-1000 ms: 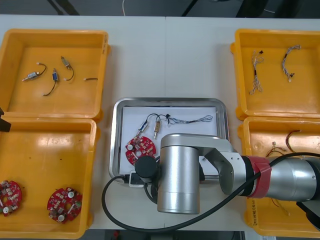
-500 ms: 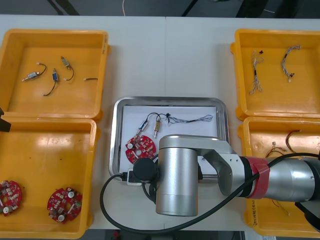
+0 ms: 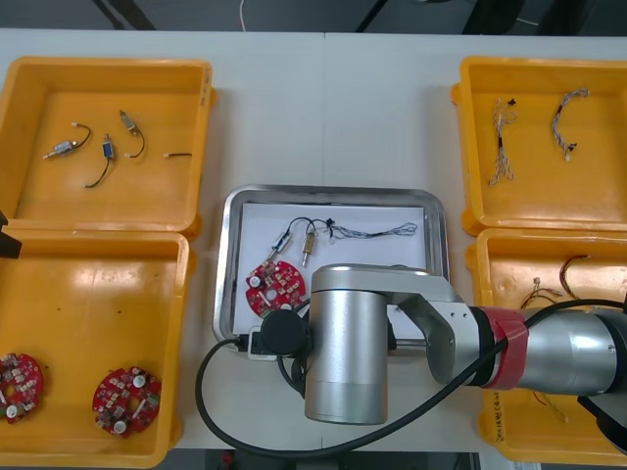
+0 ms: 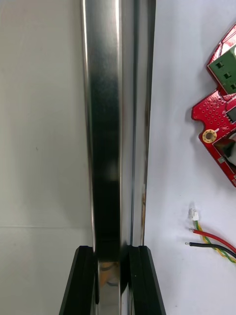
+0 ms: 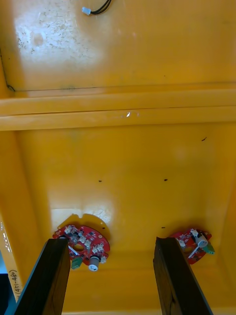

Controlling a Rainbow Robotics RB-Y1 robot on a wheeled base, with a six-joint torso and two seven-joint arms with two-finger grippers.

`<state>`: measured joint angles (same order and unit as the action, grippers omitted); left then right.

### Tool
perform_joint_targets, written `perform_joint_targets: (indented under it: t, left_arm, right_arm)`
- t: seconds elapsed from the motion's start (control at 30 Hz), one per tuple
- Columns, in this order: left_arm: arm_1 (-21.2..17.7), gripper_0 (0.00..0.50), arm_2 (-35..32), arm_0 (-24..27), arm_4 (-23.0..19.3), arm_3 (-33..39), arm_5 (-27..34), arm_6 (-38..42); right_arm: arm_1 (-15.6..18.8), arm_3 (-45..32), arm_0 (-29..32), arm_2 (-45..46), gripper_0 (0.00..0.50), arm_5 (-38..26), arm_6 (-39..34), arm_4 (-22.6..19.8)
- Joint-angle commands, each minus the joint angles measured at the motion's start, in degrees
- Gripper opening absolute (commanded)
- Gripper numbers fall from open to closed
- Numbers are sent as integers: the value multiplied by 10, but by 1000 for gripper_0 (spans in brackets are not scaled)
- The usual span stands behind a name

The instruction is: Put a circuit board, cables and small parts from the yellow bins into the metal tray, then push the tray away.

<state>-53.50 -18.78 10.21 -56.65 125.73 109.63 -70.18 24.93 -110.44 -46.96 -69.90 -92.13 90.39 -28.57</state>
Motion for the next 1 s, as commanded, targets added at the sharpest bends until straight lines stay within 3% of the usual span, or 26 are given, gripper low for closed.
perform_joint_targets:
  t: [0.03,0.57,1.0]
  left_arm:
    - [5,500,-18,-9,4,15,4,-48]
    - [5,500,-18,-9,4,15,4,-48]
    - [5,500,-18,-9,4,15,4,-48]
  right_arm:
    - [13,-22,-11,-8,0,13,-3,-6]
    - [42,-22,-86,-8,0,29,37,-57]
    - [44,26,-129,-7,0,45,51,-40]
